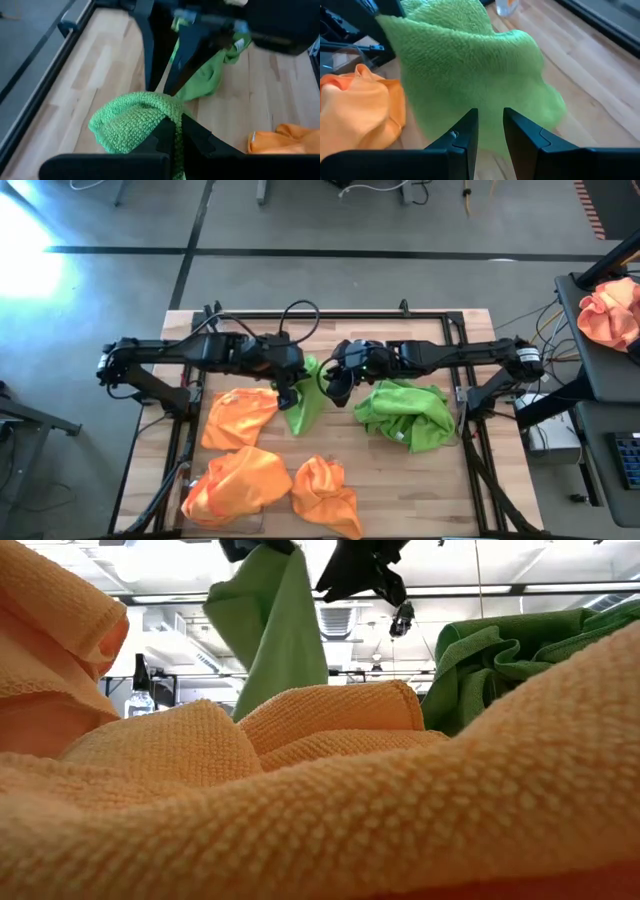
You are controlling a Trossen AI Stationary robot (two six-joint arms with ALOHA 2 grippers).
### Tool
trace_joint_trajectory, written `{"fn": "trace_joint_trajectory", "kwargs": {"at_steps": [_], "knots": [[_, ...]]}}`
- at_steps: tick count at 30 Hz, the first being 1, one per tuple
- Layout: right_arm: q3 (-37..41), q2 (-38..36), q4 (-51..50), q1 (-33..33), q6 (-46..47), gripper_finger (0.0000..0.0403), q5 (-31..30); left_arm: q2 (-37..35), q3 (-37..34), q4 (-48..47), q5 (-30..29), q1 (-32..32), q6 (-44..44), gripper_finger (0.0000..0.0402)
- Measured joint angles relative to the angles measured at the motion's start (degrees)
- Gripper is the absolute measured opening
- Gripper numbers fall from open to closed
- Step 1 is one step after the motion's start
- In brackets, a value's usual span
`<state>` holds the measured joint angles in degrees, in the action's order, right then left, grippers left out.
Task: Sort microfiber towel by color & place in baskets
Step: Put the green towel into the right transparent bin
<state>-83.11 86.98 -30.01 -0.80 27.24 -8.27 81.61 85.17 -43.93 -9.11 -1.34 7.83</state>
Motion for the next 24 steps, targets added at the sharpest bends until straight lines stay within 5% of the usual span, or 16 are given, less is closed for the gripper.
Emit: {"fn": "trace_joint_trajectory", "kwargs": {"at_steps": [11, 24], "knots": [[0.0, 0.15, 4.82, 0.0, -4.77, 0.0092, 0.15, -0.12, 1.87, -0.58, -0.87, 0.0, -1.37, 0.0], [0.02, 1.77, 9.74, -0.74, -5.52, 0.0183, -0.78, -0.14, 1.87, -0.5, -0.91, 0.0, -1.61, 0.0]]}}
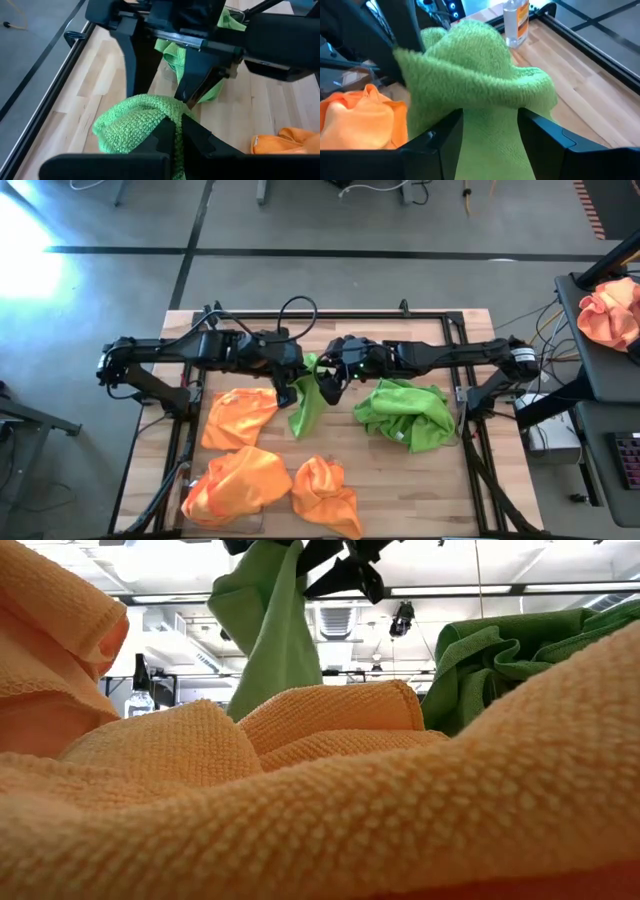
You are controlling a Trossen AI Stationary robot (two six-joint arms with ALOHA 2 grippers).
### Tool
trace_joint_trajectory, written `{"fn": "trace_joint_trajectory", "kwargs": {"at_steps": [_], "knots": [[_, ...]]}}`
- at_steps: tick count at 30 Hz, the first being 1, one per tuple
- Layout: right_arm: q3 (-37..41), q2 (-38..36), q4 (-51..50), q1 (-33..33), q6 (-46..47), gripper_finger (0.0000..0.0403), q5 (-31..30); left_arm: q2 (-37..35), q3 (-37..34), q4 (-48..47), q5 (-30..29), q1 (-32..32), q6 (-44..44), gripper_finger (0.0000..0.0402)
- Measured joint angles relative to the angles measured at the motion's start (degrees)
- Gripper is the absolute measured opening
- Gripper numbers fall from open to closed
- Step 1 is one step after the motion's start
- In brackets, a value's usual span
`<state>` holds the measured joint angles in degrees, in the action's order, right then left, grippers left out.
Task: Sort microfiber towel by color & place in baskets
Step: Put the green towel into the right transparent bin
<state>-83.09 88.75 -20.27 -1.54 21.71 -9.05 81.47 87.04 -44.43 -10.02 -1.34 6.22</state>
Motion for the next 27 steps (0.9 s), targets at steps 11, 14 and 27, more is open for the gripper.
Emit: {"fn": "trace_joint_trajectory", "kwargs": {"at_steps": [11, 14, 27], "knots": [[-0.02, 1.34, 3.14, -0.39, 0.08, 0.0187, -0.03, 0.0, -0.01, 0.47, -0.07, 0.0, -0.02, 0.0], [-0.02, 1.4, 2.93, -0.73, 0.17, 0.0187, -0.01, -0.02, -0.01, 0.41, -0.27, 0.0, 0.0, 0.0], [-0.02, 1.4, 2.53, -2.2, 0.15, 0.0187, -0.03, -0.02, -0.03, -4.29, -12.07, 0.87, -2.74, 0.0]]}}
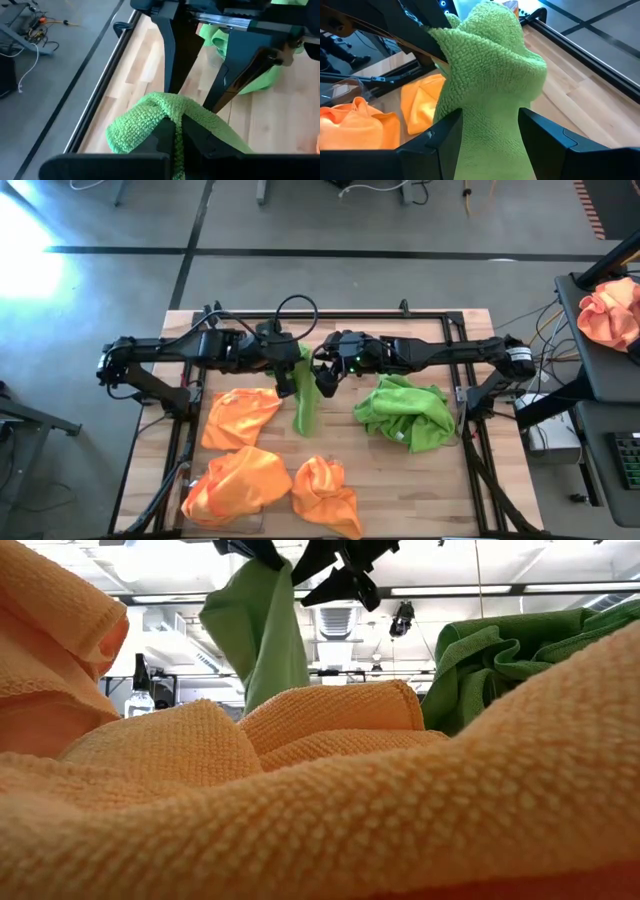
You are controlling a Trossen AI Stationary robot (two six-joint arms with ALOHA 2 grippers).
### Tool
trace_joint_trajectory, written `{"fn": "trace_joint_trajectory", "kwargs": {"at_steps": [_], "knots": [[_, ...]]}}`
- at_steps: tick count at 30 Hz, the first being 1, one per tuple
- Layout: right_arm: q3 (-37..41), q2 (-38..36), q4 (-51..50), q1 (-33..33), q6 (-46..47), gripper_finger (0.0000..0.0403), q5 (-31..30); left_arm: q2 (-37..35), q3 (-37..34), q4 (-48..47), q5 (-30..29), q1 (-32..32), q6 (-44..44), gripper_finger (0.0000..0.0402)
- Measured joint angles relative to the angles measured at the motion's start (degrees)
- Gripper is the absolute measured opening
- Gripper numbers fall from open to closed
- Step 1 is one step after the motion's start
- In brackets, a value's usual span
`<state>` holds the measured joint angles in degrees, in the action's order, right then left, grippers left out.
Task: Sort microfiber towel by color & place in baskets
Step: Put the green towel into the right transparent bin
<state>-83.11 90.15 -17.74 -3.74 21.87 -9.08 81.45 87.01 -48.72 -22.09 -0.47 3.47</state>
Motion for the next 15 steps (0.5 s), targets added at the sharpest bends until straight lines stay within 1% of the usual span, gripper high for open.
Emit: {"fn": "trace_joint_trajectory", "kwargs": {"at_steps": [4, 9, 15], "knots": [[0.0, 0.0, 0.0, -0.64, -0.01, 0.0187, 0.0, 0.0, 0.0, -0.01, -0.42, 0.72, 0.01, 0.0], [0.0, 0.0, 0.02, -1.4, -0.02, 0.0187, -0.04, 0.0, 0.0, -0.01, -3.39, 0.9, -0.65, 0.0], [0.0, -0.11, 0.07, -3.07, 0.14, 0.0187, 0.02, 0.0, 0.0, 0.01, -3.52, 1.12, -0.86, 0.0]]}}
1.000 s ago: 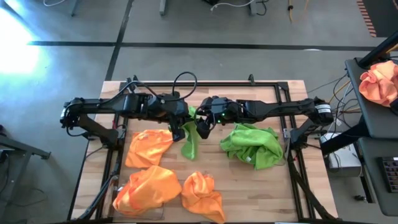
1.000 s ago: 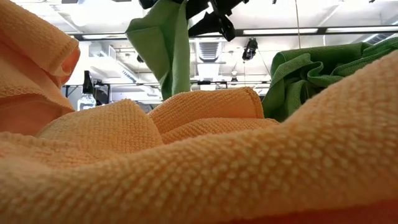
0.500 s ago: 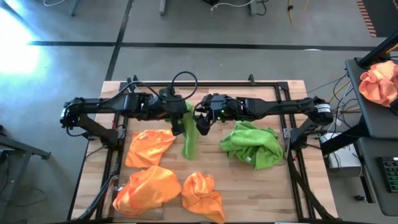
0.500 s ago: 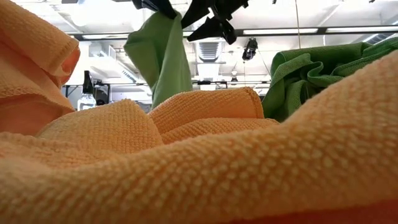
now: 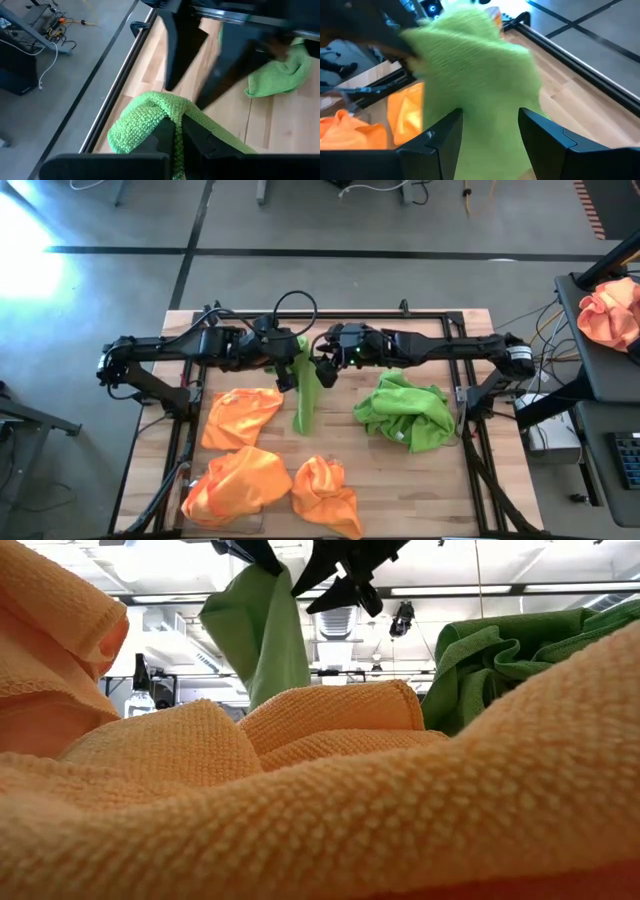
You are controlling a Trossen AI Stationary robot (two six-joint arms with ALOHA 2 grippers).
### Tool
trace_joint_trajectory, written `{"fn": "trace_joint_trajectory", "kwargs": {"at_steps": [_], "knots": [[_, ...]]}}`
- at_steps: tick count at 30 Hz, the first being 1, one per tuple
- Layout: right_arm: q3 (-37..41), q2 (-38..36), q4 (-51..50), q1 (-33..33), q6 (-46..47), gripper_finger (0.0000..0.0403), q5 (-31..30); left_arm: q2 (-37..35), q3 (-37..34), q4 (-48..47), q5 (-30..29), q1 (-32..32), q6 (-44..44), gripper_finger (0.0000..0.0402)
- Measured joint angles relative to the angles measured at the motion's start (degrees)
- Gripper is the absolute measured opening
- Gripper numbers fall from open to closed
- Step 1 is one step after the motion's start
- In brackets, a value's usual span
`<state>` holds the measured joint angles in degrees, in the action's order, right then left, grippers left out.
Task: Sort microfiber towel by color & place in baskets
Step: Put the green towel into the right transparent bin
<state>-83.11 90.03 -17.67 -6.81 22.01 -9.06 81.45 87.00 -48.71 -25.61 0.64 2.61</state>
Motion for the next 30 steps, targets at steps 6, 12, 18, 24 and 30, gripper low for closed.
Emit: {"fn": "trace_joint_trajectory", "kwargs": {"at_steps": [6, 12, 18, 24, 30], "knots": [[0.0, -0.02, 1.43, -0.35, 0.52, 0.0187, -0.05, 0.0, 0.0, 0.53, 0.02, 0.0, 0.0, 0.0], [0.0, -0.02, 3.67, -0.28, 0.87, 0.0187, 0.5, 0.0, 0.0, 1.46, 0.02, 0.0, 0.0, 0.0], [0.0, -0.02, 3.65, -0.08, 0.64, 0.0187, 1.53, 0.0, 0.0, 1.56, 0.04, 0.3, -0.61, 0.0], [0.0, -0.02, 3.54, -1.59, 0.5, 0.0187, 1.47, -0.01, 0.0, 1.55, 0.02, 0.55, -0.61, 0.0], [0.0, -1.3, 3.49, -1.73, 0.47, 0.0187, 1.55, -0.01, 0.0, 1.55, 0.04, 0.62, -0.61, 0.0]]}}
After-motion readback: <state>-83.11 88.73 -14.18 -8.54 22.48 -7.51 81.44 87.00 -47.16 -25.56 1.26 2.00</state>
